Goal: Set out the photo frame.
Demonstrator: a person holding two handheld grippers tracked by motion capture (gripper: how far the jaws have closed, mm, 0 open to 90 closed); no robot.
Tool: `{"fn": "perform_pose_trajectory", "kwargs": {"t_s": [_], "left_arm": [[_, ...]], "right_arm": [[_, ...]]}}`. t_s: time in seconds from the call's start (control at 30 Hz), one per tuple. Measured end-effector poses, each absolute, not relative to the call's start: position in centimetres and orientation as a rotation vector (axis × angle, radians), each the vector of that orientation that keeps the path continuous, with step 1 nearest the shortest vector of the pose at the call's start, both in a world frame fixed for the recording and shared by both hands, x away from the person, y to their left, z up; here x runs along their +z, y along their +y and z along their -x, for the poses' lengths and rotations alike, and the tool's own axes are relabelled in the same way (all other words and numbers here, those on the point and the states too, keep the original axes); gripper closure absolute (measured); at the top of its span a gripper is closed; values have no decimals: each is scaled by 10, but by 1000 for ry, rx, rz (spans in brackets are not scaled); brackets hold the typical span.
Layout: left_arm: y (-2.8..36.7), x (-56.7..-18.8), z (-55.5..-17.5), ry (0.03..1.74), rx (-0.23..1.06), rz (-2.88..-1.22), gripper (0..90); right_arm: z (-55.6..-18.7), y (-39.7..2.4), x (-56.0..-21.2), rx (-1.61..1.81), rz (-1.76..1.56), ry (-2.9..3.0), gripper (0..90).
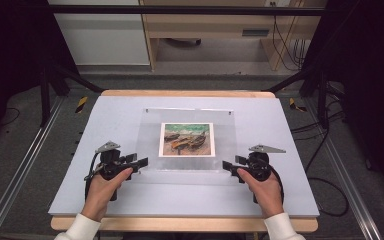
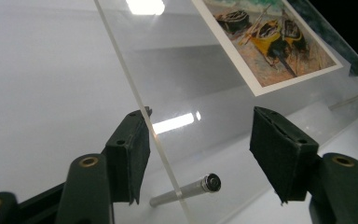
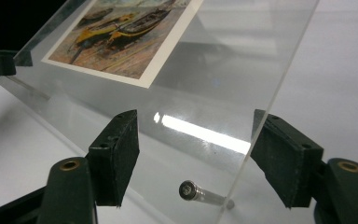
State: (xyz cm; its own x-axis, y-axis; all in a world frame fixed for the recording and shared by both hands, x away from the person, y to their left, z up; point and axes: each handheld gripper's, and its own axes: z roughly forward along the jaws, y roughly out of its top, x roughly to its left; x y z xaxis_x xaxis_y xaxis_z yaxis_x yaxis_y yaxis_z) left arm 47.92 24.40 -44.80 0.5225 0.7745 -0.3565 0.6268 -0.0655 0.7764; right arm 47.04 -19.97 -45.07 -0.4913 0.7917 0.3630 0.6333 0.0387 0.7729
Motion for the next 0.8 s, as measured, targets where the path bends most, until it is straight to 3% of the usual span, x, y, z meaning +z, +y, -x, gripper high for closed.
{"fn": "perform_pose_trajectory", "kwargs": {"t_s": [0.8], "left_arm": [[247, -446, -449, 1160, 263, -1792, 508]], "right_arm": [[-439, -197, -448, 1351, -1394, 2118, 452]]}}
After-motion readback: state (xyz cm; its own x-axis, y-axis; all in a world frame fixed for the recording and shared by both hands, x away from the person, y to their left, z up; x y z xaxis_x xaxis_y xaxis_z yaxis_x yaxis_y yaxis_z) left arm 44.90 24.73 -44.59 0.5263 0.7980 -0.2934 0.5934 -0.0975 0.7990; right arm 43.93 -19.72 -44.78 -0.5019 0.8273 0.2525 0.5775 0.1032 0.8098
